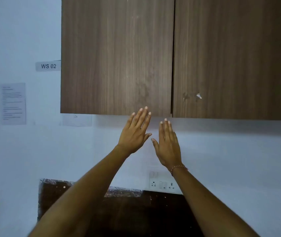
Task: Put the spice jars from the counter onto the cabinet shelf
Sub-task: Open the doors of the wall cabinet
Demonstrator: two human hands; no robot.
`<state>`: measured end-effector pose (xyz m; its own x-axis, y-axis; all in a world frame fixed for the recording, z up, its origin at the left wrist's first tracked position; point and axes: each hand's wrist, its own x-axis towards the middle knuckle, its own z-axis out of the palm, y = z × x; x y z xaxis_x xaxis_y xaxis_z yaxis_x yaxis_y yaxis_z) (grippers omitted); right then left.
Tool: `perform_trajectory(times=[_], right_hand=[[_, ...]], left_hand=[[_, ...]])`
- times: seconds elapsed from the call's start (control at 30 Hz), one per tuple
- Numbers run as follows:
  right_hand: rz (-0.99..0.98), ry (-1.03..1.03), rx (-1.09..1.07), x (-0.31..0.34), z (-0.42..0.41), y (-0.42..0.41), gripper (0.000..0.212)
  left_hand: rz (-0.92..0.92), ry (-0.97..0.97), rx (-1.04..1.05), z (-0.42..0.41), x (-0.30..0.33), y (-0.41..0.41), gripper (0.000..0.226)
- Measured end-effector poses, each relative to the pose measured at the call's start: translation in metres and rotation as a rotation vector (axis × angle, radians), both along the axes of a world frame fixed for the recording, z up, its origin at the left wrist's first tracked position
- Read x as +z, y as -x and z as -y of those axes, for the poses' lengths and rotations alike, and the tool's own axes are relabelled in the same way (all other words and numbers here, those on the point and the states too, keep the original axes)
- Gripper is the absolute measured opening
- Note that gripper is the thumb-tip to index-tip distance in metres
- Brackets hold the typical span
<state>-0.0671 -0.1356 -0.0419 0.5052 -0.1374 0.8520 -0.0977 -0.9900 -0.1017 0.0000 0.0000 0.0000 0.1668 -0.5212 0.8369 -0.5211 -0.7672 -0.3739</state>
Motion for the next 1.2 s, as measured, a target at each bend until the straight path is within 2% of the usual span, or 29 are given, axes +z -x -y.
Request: perform_trajectory(times=[0.1,0.23,0.3,0.47,0.53,0.6,0.8,0.97,1.03,1.2], right_hand=[[-0.004,-0.032,0.035,0.003,-0.002,-0.019,0.071],[0.134,-0.328,0.24,0.005,-0.012,-0.036,0.073],[0.23,-0.553,0.39,0.016,-0.016,-0.041,0.071],[0.558,-1.323,0.963,0.059,-0.034,-0.041,0.058],[0.645,-1.592,1.114,0.077,-0.036,-0.036,0.049],[0.665,-1.755,1.168,0.087,-0.035,-0.032,0.042],[0.684,-1.721,1.086,0.085,-0.052,-0.004,0.034],[0.733,-1.493,0.887,0.086,-0.079,0.025,0.025],[0.767,-1.368,0.812,0.088,-0.095,0.038,0.03],[0.772,-1.252,0.782,0.083,-0.135,0.072,0.032]], left_hand=[[-0.017,-0.034,0.059,0.004,0.008,-0.011,0.07],[-0.069,-0.109,0.094,0.007,0.011,-0.026,0.071],[-0.094,-0.143,0.12,0.008,0.013,-0.032,0.072],[-0.085,-0.165,0.131,0.009,0.014,-0.037,0.073],[-0.083,-0.169,0.14,0.009,0.014,-0.037,0.073],[-0.091,-0.179,0.141,0.007,0.016,-0.036,0.072],[-0.063,-0.171,0.121,-0.012,0.014,-0.014,0.072],[-0.058,-0.179,0.068,-0.038,0.019,0.021,0.072],[-0.07,-0.172,0.022,-0.05,0.025,0.039,0.074],[-0.043,-0.142,-0.054,-0.092,0.04,0.081,0.065]])
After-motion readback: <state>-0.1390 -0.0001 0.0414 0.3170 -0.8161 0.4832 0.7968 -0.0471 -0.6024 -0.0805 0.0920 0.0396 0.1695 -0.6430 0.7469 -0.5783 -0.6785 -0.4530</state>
